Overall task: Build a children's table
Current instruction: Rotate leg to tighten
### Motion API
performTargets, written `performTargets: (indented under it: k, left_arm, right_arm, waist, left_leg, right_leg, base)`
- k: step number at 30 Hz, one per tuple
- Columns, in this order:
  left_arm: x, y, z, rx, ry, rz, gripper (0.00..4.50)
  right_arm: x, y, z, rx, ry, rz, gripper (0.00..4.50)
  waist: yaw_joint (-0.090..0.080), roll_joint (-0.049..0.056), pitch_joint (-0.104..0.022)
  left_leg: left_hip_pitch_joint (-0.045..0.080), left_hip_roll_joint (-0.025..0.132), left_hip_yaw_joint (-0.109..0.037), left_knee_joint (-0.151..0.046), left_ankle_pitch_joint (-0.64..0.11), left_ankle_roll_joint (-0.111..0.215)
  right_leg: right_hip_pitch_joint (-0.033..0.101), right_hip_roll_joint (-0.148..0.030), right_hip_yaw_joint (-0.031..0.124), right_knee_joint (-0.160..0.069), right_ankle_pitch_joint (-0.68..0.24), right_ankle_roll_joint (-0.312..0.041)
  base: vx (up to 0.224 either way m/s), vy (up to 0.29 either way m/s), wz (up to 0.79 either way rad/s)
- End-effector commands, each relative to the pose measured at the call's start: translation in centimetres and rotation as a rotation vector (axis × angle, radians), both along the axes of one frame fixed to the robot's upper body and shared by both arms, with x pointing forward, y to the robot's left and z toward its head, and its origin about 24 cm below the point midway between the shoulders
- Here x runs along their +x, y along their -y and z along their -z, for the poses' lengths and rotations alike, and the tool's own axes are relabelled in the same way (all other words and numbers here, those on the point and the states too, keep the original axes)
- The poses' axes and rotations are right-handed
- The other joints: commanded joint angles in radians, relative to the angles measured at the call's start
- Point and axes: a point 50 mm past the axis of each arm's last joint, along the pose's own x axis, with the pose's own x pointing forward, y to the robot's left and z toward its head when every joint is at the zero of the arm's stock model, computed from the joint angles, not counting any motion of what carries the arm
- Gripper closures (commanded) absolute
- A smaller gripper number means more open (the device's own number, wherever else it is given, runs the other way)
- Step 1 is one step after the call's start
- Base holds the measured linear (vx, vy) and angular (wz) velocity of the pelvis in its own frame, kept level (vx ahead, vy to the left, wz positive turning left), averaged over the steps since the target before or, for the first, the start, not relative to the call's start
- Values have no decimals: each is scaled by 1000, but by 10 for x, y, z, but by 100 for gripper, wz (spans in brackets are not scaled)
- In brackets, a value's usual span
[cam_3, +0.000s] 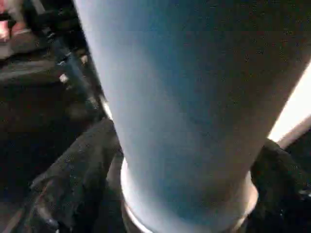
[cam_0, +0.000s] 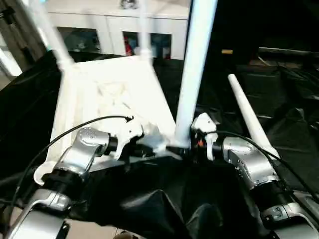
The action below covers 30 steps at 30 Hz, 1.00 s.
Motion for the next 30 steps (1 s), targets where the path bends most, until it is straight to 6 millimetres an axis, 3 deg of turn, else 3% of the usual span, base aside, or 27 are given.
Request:
performTargets:
  k: [1,4,11,13,15,18,19,20,22,23,24,25,26,27,28,29,30]
  left_arm:
    - [-6,18,-6,-53,4,128,450]
    - [-7,17,-5,-50,-1,131,450]
    - [-6,18,-5,-50,3,122,450]
    - [0,21,-5,-50,30,61,450]
    - [11,26,-5,-43,50,-61,450]
    - [23,33,-6,-38,73,-186,450]
    - [28,36,-6,-42,81,-235,450]
    - [35,44,-8,-50,96,-312,450]
    - [38,47,-8,-55,102,-338,450]
    - [40,51,-9,-62,107,-359,450]
    - [42,55,-11,-68,113,-371,450]
    - [43,59,-12,-75,117,-379,450]
    - [43,63,-13,-83,124,-371,450]
    - [43,66,-14,-89,125,-352,450]
    - [42,67,-14,-90,122,-344,450]
    - [42,68,-14,-90,122,-337,450]
    - [42,68,-14,-90,122,-337,450]
  right_arm:
    - [-8,-14,17,-37,-77,-81,71]
    - [-5,-19,22,-42,-90,-78,95]
    - [0,-30,33,-43,-108,-45,153]
    - [4,-37,41,-17,-122,55,165]
    - [10,-37,49,-37,-121,215,169]
    - [14,-36,55,-48,-124,375,170]
    - [15,-38,57,-52,-126,432,171]
    - [14,-37,57,-36,-115,479,172]
    - [13,-37,56,-24,-105,491,172]
    - [14,-41,54,-8,-105,498,172]
    - [14,-48,51,4,-95,498,172]
    - [15,-55,48,11,-84,493,172]
    - [17,-62,44,18,-64,490,172]
    - [18,-68,40,35,-51,472,172]
    - [18,-70,38,47,-50,464,137]
    - [18,-70,37,55,-51,461,103]
    - [18,-70,37,55,-51,461,103]
  waist:
    - [-1,1,-63]
    - [-7,1,-62]
    - [-23,2,-60]
    - [-36,6,-55]
    - [-42,4,-53]
    - [-50,3,-41]
    - [-55,5,-37]
    - [-63,3,-36]
    - [-64,17,-35]
    - [-71,14,-37]
    - [-74,20,-32]
    - [-76,30,-30]
    - [-71,37,-28]
    - [-64,42,-23]
    - [-33,48,-29]
    - [-23,-2,-31]
    - [-23,-2,-31]
  left_leg:
    - [16,45,-11,-73,-287,31]
    - [17,44,-14,-77,-316,11]
    - [15,41,-16,-76,-326,8]
    - [17,39,-20,-76,-370,-6]
    - [19,38,-23,-76,-393,-17]
    - [41,31,-29,-72,-484,-35]
    - [51,27,-32,-69,-519,-35]
    - [52,25,-36,-68,-554,-32]
    - [84,26,-36,-60,-609,-29]
    - [86,28,-40,-64,-640,-21]
    - [79,34,-46,-76,-679,-22]
    - [76,47,-54,-97,-752,-33]
    - [51,65,-58,-135,-825,-46]
    - [35,76,-51,-164,-869,-58]
    - [7,91,-20,-219,-917,-79]
    - [48,62,-2,-179,-800,-63]
    - [48,62,-2,-179,-800,-63]
  right_leg:
    - [48,-62,53,-70,-266,-234]
    - [48,-64,54,-75,-329,-213]
    - [48,-63,53,-75,-337,-222]
    - [43,-67,53,-81,-407,-216]
    - [43,-67,50,-87,-473,-188]
    - [27,-65,36,-114,-646,-122]
    - [23,-64,22,-129,-707,-89]
    - [27,-61,5,-142,-737,-55]
    - [10,-58,-14,-166,-731,-41]
    - [19,-52,-32,-168,-690,-34]
    - [30,-49,-42,-166,-656,-28]
    - [42,-42,-46,-148,-594,-36]
    - [69,-35,-36,-97,-512,-55]
    - [80,-25,-32,-61,-467,-71]
    - [106,-12,-14,51,-324,-110]
    - [57,-27,45,3,-457,-88]
    - [57,-27,45,3,-457,-88]
  base:
    - [0,0,0]
    - [0,0,0]
    - [0,0,0]
    - [0,0,0]
    - [0,0,0]
    - [-53,2,-5]
    - [-56,21,-9]
    - [-56,21,-9]
    - [-60,34,2]
    - [-52,38,5]
    - [0,0,0]
    - [0,0,0]
    - [0,0,0]
    - [0,0,0]
    - [-69,-26,14]
    - [-69,-26,14]
    - [0,-84,17]
